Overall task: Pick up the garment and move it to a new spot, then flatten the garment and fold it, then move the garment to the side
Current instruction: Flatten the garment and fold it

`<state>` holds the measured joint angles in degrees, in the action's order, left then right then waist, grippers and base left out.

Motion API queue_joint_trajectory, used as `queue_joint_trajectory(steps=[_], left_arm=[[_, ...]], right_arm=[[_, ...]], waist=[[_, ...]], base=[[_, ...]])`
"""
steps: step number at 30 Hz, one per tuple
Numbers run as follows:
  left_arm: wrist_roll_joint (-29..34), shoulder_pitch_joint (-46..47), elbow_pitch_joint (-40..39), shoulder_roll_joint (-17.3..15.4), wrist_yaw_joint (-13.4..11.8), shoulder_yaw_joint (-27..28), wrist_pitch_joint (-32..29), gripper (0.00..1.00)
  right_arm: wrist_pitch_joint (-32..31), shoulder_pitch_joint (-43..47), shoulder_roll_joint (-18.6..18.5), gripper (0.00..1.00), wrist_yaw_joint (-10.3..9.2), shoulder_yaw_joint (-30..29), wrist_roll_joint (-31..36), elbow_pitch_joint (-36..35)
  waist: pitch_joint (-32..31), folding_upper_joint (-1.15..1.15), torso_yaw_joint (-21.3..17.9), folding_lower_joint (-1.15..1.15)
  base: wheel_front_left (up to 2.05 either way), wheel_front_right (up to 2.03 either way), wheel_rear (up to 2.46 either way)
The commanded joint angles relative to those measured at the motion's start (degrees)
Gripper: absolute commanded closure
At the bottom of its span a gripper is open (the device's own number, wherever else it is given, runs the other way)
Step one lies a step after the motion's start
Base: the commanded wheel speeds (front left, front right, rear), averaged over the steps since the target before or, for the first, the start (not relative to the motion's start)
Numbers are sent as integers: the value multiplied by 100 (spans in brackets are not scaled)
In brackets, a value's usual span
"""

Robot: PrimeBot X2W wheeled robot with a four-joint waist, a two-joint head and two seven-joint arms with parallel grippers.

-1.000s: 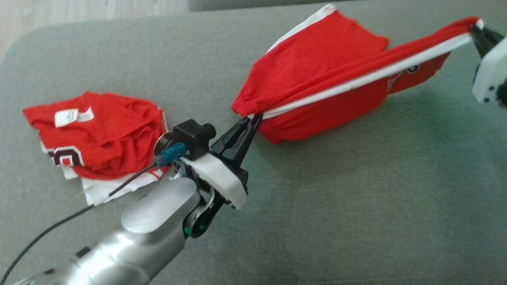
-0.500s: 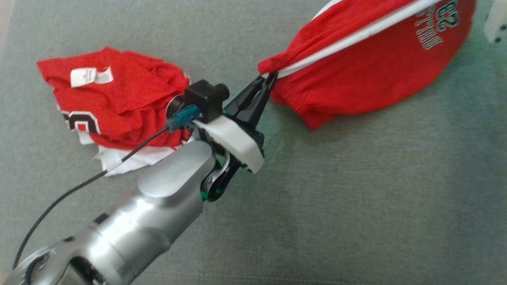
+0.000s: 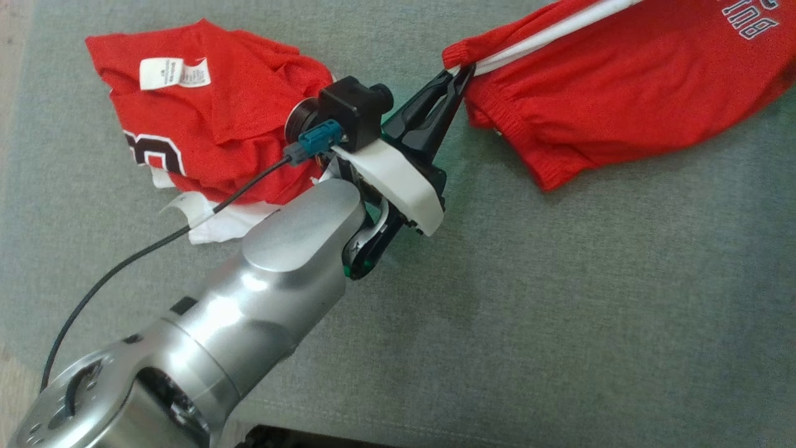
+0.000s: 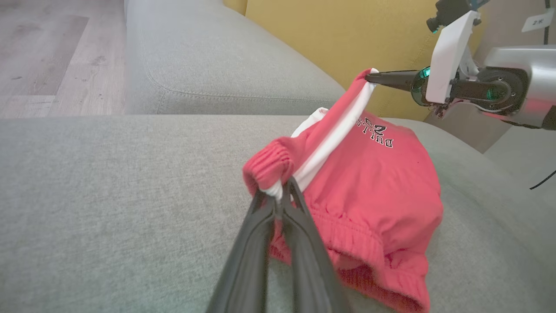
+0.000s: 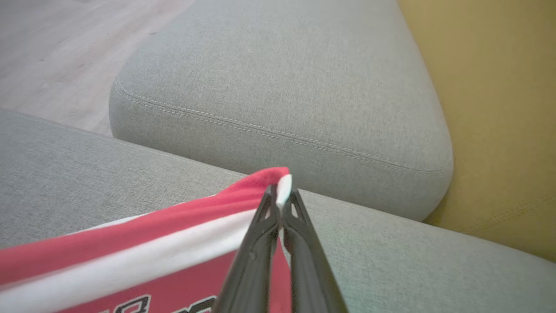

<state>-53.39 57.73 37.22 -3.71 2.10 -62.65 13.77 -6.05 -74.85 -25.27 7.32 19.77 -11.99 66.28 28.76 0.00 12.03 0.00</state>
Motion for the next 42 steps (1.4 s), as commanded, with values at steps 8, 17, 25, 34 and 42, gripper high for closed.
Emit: queue_joint_trajectory(steps=[8, 17, 25, 34, 42], left_arm=[[-7, 225, 231, 17, 25, 176, 68, 0], [49, 5, 430, -31, -50, 354, 113, 0], [769, -511, -244, -562, -650, 1312, 121, 0], [2029, -2086, -1620, -1109, -1408, 2517, 122, 0], [2724, -4047, -2472, -998, -1523, 3443, 122, 0]], right_arm=[[339, -327, 142, 0, 17, -213, 210, 293], [1338, 85, 345, 0, 17, -507, -155, 413], [2032, 1046, 813, 0, 17, -407, -948, -337], [2102, 3300, 1122, 0, 17, -553, -1507, -2647], [2104, 5779, 1981, 0, 17, -1067, -699, -4376]], waist=[[46, 0, 79, 0], [-515, 0, -85, 0], [-1172, 0, -408, 0], [-1808, 0, -821, 0], [-2086, 0, -1192, 0]], base=[[0, 0, 0], [0, 0, 0], [0, 0, 0], [0, 0, 0], [0, 0, 0]])
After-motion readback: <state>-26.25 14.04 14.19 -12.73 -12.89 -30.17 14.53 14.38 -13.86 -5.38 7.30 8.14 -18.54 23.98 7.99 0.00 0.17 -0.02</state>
